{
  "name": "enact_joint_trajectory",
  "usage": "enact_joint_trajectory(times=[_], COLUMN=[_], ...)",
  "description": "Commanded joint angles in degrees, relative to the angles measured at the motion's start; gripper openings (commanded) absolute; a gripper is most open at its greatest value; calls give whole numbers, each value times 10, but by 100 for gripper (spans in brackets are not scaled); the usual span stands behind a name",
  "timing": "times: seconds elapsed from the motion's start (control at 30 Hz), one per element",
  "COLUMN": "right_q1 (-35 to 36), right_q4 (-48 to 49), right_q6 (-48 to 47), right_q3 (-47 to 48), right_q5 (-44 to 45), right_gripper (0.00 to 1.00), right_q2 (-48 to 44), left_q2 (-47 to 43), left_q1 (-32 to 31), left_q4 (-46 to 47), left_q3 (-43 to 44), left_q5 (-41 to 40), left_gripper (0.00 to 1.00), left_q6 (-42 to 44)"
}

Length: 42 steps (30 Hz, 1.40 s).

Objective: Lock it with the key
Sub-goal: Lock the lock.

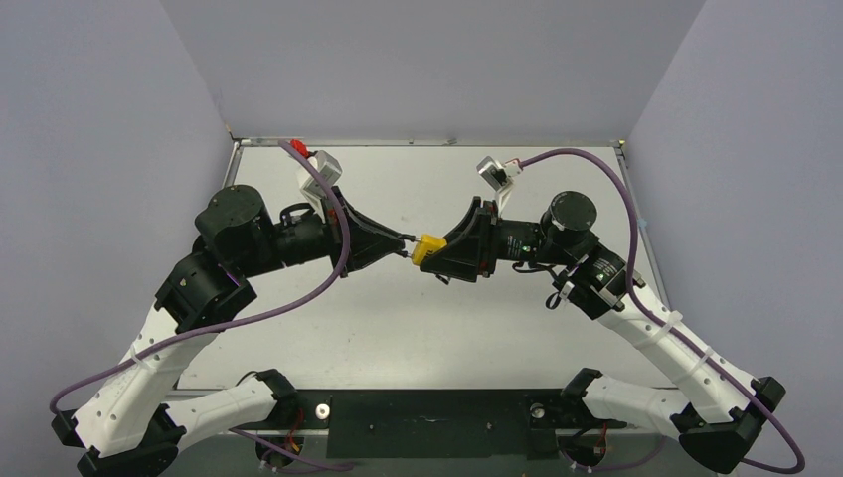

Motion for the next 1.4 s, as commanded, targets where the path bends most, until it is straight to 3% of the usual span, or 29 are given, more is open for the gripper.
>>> enact_joint_trajectory(times=[0.0, 0.4, 0.7, 1.37], right_q1=[9, 9, 49, 76], right_q4=[182, 270, 94, 45], right_q6=[13, 68, -66, -103], right_q3=[64, 51, 110, 131], right_q5=[68, 42, 105, 113], right_gripper=[0, 0, 0, 0], right_q2=[-4, 5, 31, 93], left_q2=[43, 40, 35, 56], left_q1=[-33, -33, -39, -72], left_q4=[-55, -82, -12, 45], left_q3=[-34, -30, -54, -51], left_q5=[38, -11, 51, 52], left_gripper=[0, 0, 0, 0], left_q6=[-19, 8, -53, -85])
